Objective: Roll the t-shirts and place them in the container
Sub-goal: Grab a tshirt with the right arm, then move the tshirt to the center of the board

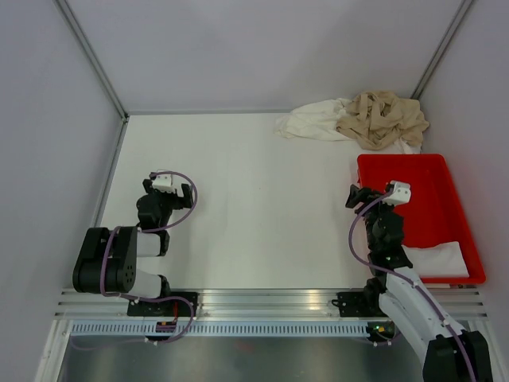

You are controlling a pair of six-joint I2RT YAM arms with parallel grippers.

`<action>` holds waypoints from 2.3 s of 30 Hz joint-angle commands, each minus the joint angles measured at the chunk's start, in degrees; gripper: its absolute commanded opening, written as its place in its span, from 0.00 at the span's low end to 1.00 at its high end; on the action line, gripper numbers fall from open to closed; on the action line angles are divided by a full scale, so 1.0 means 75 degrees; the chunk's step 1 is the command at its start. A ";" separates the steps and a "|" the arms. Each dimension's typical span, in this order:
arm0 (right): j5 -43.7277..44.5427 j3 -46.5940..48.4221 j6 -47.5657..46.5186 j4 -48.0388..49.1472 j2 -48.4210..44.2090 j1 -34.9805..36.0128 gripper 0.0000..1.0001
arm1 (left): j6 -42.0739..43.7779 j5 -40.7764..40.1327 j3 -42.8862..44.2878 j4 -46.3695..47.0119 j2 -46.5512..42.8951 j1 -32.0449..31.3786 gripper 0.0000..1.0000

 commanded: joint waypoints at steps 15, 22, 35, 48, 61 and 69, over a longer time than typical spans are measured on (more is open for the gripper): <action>0.0929 1.0063 -0.0321 -0.5988 0.7249 -0.0403 0.79 | 0.0263 0.1518 0.3300 -0.5694 -0.0651 -0.0003 0.97; 0.0988 1.2650 -0.0028 -0.6350 0.9699 -0.1797 0.73 | 0.0393 0.1769 0.5298 -0.8035 0.0019 -0.0027 0.96; 0.0790 1.6441 -0.0743 -0.7348 1.3229 -0.2092 0.81 | 0.0721 0.1569 0.5204 -0.8070 0.0101 -0.0027 0.96; -0.0300 1.5669 -0.0779 -0.6962 1.2575 -0.2396 0.00 | 0.1037 0.1405 0.5216 -0.8280 -0.0391 -0.0027 0.96; -0.2455 1.3584 0.0227 -0.4176 0.7819 -0.2397 0.00 | 0.1459 0.2153 0.5520 -1.0070 -0.1270 -0.0027 0.98; -0.4889 1.3617 0.1411 -0.1597 0.5767 -0.1718 0.00 | 0.1448 0.2437 0.5778 -1.0823 -0.1973 -0.0027 1.00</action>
